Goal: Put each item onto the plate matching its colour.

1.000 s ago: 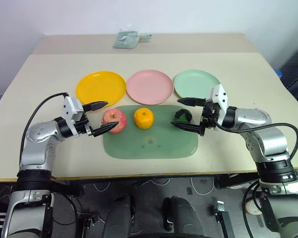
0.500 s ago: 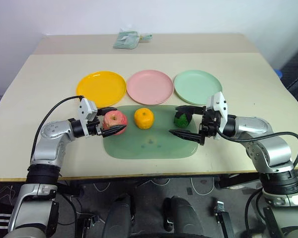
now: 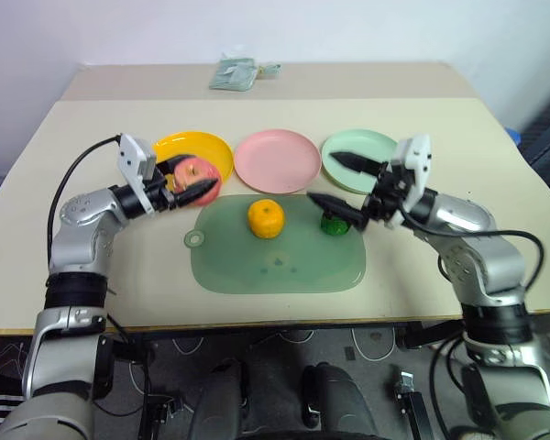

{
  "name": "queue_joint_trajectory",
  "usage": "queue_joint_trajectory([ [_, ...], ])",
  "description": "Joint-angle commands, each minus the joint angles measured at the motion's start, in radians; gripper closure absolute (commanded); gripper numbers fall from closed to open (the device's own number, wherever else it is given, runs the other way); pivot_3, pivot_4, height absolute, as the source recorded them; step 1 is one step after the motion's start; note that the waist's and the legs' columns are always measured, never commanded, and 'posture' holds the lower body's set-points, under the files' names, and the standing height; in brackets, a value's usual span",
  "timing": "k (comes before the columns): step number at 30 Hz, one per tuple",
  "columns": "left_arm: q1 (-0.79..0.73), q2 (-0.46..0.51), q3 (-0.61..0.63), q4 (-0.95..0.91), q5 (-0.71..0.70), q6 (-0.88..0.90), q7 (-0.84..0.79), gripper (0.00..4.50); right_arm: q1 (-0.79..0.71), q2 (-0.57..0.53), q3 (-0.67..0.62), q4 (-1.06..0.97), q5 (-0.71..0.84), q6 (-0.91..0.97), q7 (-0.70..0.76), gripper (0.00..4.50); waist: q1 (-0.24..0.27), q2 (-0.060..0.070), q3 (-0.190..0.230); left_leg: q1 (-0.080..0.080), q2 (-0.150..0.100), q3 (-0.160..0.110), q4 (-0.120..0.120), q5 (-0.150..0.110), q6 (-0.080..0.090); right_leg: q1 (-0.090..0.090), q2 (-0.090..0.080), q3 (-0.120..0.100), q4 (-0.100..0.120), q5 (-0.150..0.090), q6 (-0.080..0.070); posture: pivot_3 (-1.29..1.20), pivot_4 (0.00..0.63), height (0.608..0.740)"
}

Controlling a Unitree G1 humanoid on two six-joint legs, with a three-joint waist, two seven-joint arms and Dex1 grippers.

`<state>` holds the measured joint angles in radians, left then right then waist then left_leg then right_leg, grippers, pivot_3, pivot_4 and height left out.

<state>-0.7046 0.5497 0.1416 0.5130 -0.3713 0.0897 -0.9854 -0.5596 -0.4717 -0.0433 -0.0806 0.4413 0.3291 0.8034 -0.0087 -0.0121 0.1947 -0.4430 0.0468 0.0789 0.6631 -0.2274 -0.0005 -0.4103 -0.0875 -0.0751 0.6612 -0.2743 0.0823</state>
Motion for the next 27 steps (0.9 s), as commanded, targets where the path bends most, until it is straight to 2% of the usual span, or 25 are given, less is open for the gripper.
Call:
queue_joint_trajectory([
  [1,-0.076,-0.057,0.049,0.128,0.034,-0.103,0.153,1.28,-0.059,0.041,-0.033,0.031,0.008,-0.06,-0.029,0.0,0.002,0.0,0.0,0.0,0.0,0.0,0.0,0.0,0.0,0.0,0.0,0.0,0.0,0.0,0.0,0.0,0.15,0.74],
  [7,-0.206,-0.123,0.077,0.375,0.095,-0.24,0.348,1.28,-0.069,0.047,-0.013,0.032,-0.005,-0.062,-0.023,0.0,0.001,-0.001,0.0,-0.001,0.0,0.0,0.0,0.0,0.0,0.0,0.0,0.0,-0.001,0.0,0.0,0.0,0.15,0.74],
  [11,-0.291,-0.127,0.088,0.519,0.121,-0.287,0.433,1.28,-0.065,0.041,-0.004,0.025,-0.015,-0.053,-0.027,0.0,-0.001,-0.001,0.0,-0.001,0.0,0.0,0.0,0.0,0.0,0.0,0.0,0.0,0.0,0.0,0.0,0.0,0.15,0.74],
  [17,-0.341,-0.113,0.097,0.612,0.153,-0.32,0.516,1.28,-0.05,0.031,0.008,-0.012,-0.024,-0.025,-0.025,0.0,-0.002,-0.001,0.0,-0.001,0.0,0.0,0.0,0.0,0.0,-0.001,0.0,0.0,0.0,0.0,0.0,0.0,0.15,0.74],
  [19,-0.339,-0.109,0.105,0.624,0.155,-0.33,0.545,0.24,-0.042,0.023,0.012,-0.018,-0.024,-0.017,-0.016,0.0,-0.002,-0.001,0.0,-0.001,0.0,0.001,0.0,0.0,0.0,-0.001,0.0,0.0,0.0,0.0,0.0,0.0,0.15,0.74],
  [20,-0.338,-0.104,0.101,0.63,0.167,-0.34,0.572,0.01,-0.039,0.02,0.013,-0.019,-0.023,-0.015,-0.013,0.0,-0.001,-0.001,0.0,-0.001,0.0,0.001,0.0,0.0,0.0,-0.001,0.0,0.0,0.0,0.0,0.0,0.0,0.15,0.74],
  [27,-0.324,-0.089,0.076,0.551,0.177,-0.364,0.472,0.01,-0.032,0.007,0.014,-0.01,-0.022,-0.014,0.006,0.0,0.001,-0.001,0.0,-0.001,0.0,0.001,0.0,0.0,0.0,-0.001,0.0,0.0,0.0,0.0,0.0,0.0,0.15,0.74],
])
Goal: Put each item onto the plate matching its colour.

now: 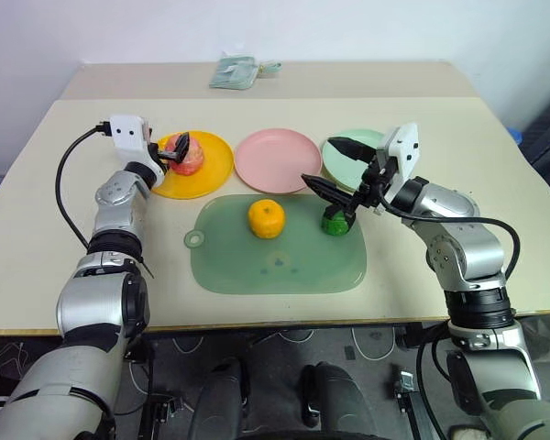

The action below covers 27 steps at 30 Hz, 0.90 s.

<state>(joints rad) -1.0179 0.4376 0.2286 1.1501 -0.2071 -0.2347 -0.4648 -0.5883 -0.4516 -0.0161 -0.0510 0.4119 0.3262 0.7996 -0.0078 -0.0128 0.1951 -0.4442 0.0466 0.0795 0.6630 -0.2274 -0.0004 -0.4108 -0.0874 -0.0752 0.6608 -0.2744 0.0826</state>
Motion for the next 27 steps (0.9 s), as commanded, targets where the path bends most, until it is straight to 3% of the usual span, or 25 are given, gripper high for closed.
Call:
queue_joint_trajectory([
  [1,-0.003,0.027,-0.017,-0.112,0.013,-0.04,-0.076,0.01,-0.002,-0.014,-0.012,-0.036,0.005,-0.016,0.014,0.0,-0.001,0.0,0.0,0.0,0.0,0.0,0.0,0.0,0.0,0.0,0.0,0.0,0.0,0.0,0.0,0.0,0.15,0.74],
  [7,0.157,0.062,-0.06,-0.478,-0.14,0.153,-0.492,0.01,-0.003,-0.021,0.011,-0.067,0.022,0.03,0.046,0.0,-0.007,0.0,0.0,0.0,0.0,0.0,0.0,0.001,-0.002,0.0,0.0,0.0,0.0,0.0,0.0,0.0,0.15,0.74],
  [13,0.359,0.169,-0.084,-0.736,-0.183,0.242,-0.672,0.01,-0.052,0.04,0.042,-0.034,-0.025,0.015,-0.011,0.0,-0.011,0.0,0.0,0.001,0.002,0.001,-0.001,0.001,-0.001,-0.001,0.001,0.001,0.001,0.0,-0.001,0.0,0.15,0.74],
  [19,0.474,0.242,-0.044,-0.879,-0.255,0.345,-0.722,0.01,-0.061,0.074,0.048,-0.038,-0.022,0.007,-0.019,0.0,0.001,0.0,0.0,0.001,0.002,0.0,-0.001,0.0,-0.001,-0.001,0.0,0.002,0.001,0.0,-0.001,0.0,0.15,0.74],
  [27,0.521,0.235,-0.029,-0.972,-0.292,0.397,-0.699,0.01,-0.062,0.068,0.065,-0.016,-0.039,-0.001,0.015,0.0,-0.005,0.0,0.0,0.001,0.002,0.0,-0.001,0.0,0.0,-0.001,0.0,0.002,0.001,0.0,-0.001,0.0,0.15,0.74],
])
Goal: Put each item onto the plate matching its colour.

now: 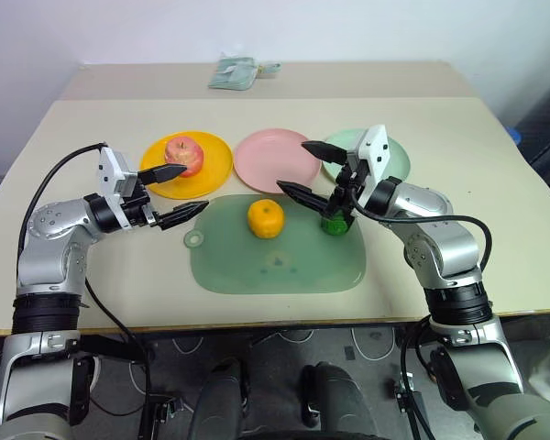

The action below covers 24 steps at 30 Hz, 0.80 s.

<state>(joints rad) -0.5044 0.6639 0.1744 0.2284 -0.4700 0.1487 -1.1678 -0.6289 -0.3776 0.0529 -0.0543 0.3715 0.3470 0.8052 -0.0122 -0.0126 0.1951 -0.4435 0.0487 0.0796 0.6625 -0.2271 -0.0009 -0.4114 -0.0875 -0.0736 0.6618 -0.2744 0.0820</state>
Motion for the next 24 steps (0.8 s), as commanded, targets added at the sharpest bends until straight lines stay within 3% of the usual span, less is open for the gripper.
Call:
queue_joint_trajectory([
  [1,0.008,0.008,0.027,-0.05,-0.027,0.013,0.008,0.01,-0.025,-0.005,-0.006,-0.009,0.001,-0.021,0.009,0.0,-0.001,0.0,0.0,0.0,0.0,0.0,0.0,0.0,0.0,0.0,0.0,0.0,0.0,0.0,0.0,0.0,0.15,0.74],
  [24,-0.003,-0.008,0.012,-0.05,-0.019,0.015,0.023,0.01,-0.008,-0.019,-0.018,0.003,-0.005,-0.036,0.02,0.0,0.0,0.0,0.0,0.0,0.0,0.0,0.0,0.0,0.0,0.0,0.0,0.0,0.0,0.0,0.0,0.0,0.15,0.74],
])
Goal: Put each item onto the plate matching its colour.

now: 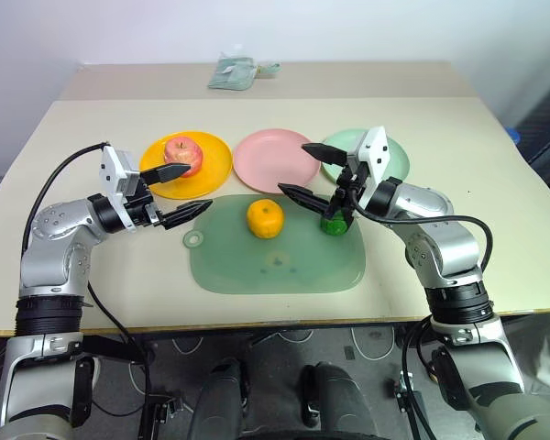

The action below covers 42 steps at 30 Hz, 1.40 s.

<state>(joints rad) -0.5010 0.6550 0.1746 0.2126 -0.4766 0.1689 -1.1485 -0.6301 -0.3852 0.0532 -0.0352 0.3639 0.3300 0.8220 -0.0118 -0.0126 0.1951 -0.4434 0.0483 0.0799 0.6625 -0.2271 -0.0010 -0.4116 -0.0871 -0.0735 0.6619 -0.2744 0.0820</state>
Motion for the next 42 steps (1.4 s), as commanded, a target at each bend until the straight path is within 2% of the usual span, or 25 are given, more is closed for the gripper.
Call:
queue_joint_trajectory([
  [1,-0.007,-0.002,0.012,-0.034,-0.011,-0.008,0.007,0.01,-0.007,-0.012,-0.018,-0.017,0.002,-0.018,0.003,0.0,0.0,0.0,0.0,0.0,0.0,0.0,0.0,0.0,0.0,0.0,0.0,0.0,0.0,0.0,0.0,0.0,0.15,0.74],
  [11,-0.135,-0.017,0.034,0.215,0.124,-0.205,0.171,0.01,0.017,-0.037,-0.035,0.009,0.0,-0.043,0.011,0.0,0.003,0.0,0.0,0.0,0.0,0.0,0.0,0.0,0.0,0.0,0.0,0.0,0.0,0.0,0.0,0.0,0.15,0.74],
  [13,-0.202,-0.024,0.033,0.328,0.177,-0.245,0.266,0.01,0.022,-0.036,-0.032,0.012,-0.003,-0.047,0.005,0.0,0.003,0.0,0.0,0.0,-0.001,0.0,0.0,0.0,0.0,0.0,0.0,0.0,0.0,0.0,0.0,0.0,0.15,0.74],
  [16,-0.346,-0.058,0.033,0.547,0.266,-0.314,0.502,0.01,0.025,-0.025,-0.03,0.004,-0.002,-0.043,-0.006,0.0,0.006,0.0,0.0,0.0,-0.001,0.0,0.0,0.0,0.0,0.0,0.0,0.0,0.0,0.0,0.0,0.0,0.15,0.74],
  [18,-0.431,-0.093,0.053,0.683,0.258,-0.327,0.57,0.01,0.026,-0.025,-0.032,0.001,0.0,-0.042,-0.006,0.0,0.007,-0.001,0.0,0.0,-0.001,0.0,0.001,0.0,0.0,0.0,0.0,0.0,0.0,0.0,0.0,0.0,0.15,0.74],
  [24,-0.53,-0.175,0.023,0.925,0.312,-0.409,0.586,0.01,0.023,-0.045,-0.047,-0.011,0.002,-0.031,-0.012,0.0,0.001,-0.001,0.0,0.0,-0.002,0.001,0.0,0.0,0.0,0.0,0.0,0.0,-0.001,0.0,0.001,0.0,0.15,0.74],
  [26,-0.545,-0.183,0.015,0.983,0.341,-0.426,0.64,0.01,0.032,-0.051,-0.052,-0.023,0.001,-0.026,-0.018,0.0,0.0,-0.001,0.0,0.0,-0.002,0.001,0.0,0.0,0.0,0.0,0.0,0.0,-0.001,0.0,0.001,0.0,0.15,0.74],
  [30,-0.559,-0.193,0.024,1.046,0.356,-0.408,0.707,0.01,0.061,-0.055,-0.058,-0.063,0.007,-0.009,-0.04,0.0,0.0,-0.001,0.0,0.0,-0.001,0.001,0.0,0.0,0.0,-0.001,0.001,0.0,0.0,0.0,0.001,0.0,0.15,0.74],
  [36,-0.567,-0.219,0.007,1.071,0.385,-0.407,0.699,0.01,0.091,-0.063,-0.061,-0.109,0.017,0.019,-0.06,0.0,0.003,-0.001,0.0,0.0,-0.001,0.001,0.0,0.0,0.0,0.0,0.0,0.0,0.0,0.0,0.001,0.0,0.15,0.74],
  [40,-0.573,-0.218,0.009,1.072,0.397,-0.414,0.715,1.13,0.091,-0.07,-0.06,-0.112,0.018,0.025,-0.059,0.0,0.003,-0.001,0.0,0.0,-0.001,0.001,0.001,0.0,0.0,0.0,0.0,0.0,0.0,0.0,0.001,0.0,0.15,0.74],
  [42,-0.577,-0.217,0.008,1.065,0.4,-0.427,0.708,1.28,0.087,-0.072,-0.06,-0.11,0.019,0.027,-0.059,0.0,0.002,-0.001,0.0,0.0,-0.001,0.001,0.001,0.0,0.0,0.0,0.0,0.0,0.0,0.0,0.001,0.0,0.15,0.74],
])
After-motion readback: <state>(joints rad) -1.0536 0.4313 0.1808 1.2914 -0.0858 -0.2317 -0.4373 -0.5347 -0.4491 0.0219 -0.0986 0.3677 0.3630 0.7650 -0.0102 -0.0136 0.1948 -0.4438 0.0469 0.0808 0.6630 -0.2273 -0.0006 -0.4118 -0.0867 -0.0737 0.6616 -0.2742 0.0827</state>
